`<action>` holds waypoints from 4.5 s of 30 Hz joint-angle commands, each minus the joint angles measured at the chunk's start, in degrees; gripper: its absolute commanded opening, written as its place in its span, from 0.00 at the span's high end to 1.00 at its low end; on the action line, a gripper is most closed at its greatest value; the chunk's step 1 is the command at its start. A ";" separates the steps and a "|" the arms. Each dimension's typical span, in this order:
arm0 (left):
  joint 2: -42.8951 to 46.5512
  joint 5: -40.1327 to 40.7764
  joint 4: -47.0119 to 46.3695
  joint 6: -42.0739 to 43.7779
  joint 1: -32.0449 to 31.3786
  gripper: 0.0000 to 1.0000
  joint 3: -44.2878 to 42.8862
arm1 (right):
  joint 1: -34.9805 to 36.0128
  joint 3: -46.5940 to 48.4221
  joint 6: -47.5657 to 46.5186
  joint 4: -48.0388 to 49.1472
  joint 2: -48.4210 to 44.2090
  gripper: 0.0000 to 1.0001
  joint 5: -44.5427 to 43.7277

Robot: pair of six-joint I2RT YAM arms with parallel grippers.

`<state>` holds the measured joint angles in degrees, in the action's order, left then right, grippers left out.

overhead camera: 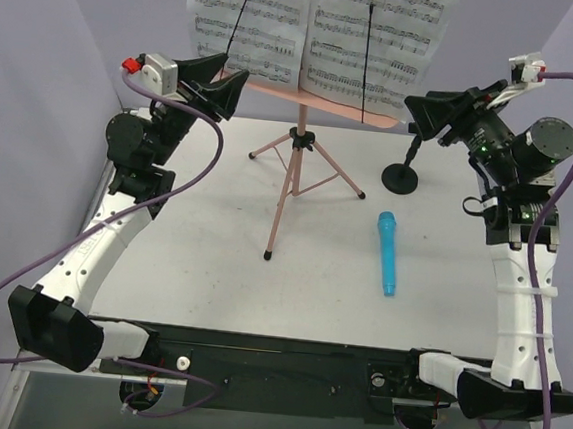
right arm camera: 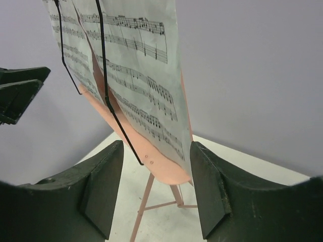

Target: Set up the instrument practice props

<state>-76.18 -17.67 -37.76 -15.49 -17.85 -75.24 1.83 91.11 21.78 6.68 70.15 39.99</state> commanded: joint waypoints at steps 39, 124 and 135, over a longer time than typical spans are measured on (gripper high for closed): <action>32.24 -3.07 17.54 -7.63 0.27 0.18 35.52 | -7.45 -20.54 -19.23 37.15 38.73 0.27 -22.60; 23.20 -43.01 1.01 4.58 0.71 0.03 35.89 | 49.60 -56.85 -6.32 -20.81 -39.66 0.25 -45.40; 11.42 -58.44 35.32 38.28 -5.87 0.03 19.97 | 46.87 -53.32 -3.85 -27.33 -41.76 0.26 -47.11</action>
<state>-62.33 -69.14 -21.71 2.26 -20.82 -49.01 49.15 35.64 16.73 -17.21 29.67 -4.62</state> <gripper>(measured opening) 0.971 0.741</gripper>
